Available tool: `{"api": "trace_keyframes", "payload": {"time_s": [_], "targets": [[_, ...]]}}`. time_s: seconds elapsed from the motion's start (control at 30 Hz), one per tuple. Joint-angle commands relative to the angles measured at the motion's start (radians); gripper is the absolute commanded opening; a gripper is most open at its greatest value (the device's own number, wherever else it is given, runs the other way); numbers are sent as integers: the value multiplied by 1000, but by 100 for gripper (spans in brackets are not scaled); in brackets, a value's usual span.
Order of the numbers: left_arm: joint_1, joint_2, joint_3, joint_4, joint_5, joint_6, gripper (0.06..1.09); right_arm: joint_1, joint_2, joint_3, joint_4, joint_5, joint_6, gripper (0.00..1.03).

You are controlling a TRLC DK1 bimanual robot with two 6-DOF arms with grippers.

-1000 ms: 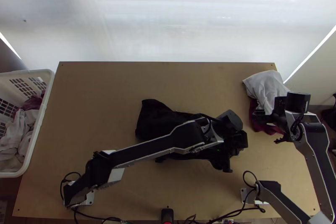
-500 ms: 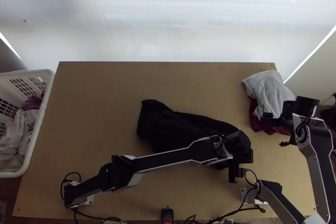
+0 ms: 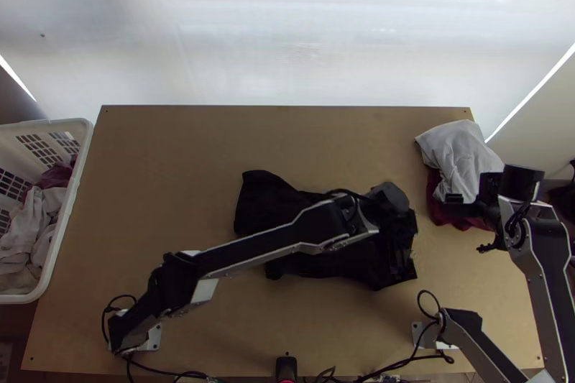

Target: Fold the t-shirt

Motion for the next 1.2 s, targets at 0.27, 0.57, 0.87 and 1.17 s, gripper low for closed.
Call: {"api": "trace_keyframes", "payload": {"time_s": [0.27, 0.57, 0.87, 1.17], "targets": [[361, -399, -495, -106, -75, -34, 103, 609, -45, 12, -251, -55, 29, 98], [485, -549, -827, -132, -77, 9, 103, 962, -44, -42, -363, -144, -15, 98], [545, -617, -959, -135, -98, 9, 103, 1152, -2, -141, -284, -144, -137, 98], [631, -726, -1037, -163, -109, 12, 103, 1151, 100, -172, -31, -138, -244, 98]]}}
